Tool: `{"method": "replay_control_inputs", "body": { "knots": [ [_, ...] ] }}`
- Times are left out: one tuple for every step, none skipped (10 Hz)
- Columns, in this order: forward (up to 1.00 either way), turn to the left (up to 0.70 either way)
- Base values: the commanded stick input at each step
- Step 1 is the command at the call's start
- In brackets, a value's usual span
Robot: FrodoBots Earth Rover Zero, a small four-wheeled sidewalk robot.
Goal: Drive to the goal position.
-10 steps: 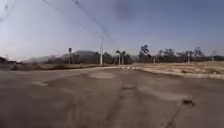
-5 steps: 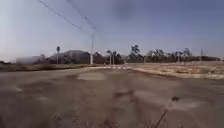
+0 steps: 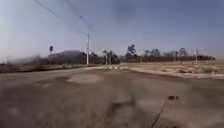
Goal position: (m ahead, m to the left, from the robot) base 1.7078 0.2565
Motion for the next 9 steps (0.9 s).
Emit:
{"method": "replay_control_inputs", "body": {
  "knots": [
    [1.0,0.0],
    [1.0,0.0],
    [1.0,0.0],
    [1.0,0.0],
    [1.0,0.0],
    [1.0,0.0],
    [1.0,0.0],
    [1.0,0.0],
    [1.0,0.0]
  ]
}}
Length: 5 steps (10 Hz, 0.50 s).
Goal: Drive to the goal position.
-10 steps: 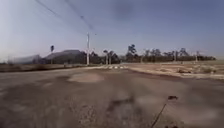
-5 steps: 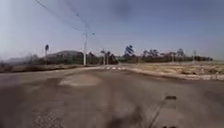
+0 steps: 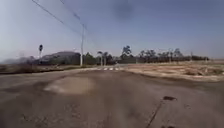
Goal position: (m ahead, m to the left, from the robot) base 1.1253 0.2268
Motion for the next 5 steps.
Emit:
{"method": "replay_control_inputs", "body": {
  "knots": [
    [1.0,0.0],
    [1.0,0.0],
    [1.0,0.0],
    [1.0,0.0],
    [1.0,0.0]
  ]
}}
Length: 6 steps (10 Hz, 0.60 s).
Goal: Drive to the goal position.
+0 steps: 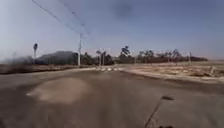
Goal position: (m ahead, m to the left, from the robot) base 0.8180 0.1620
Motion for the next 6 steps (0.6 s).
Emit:
{"method": "replay_control_inputs", "body": {
  "knots": [
    [1.0,0.0],
    [1.0,0.1],
    [1.0,0.25],
    [1.0,0.27],
    [1.0,0.22],
    [1.0,0.08]
  ]
}}
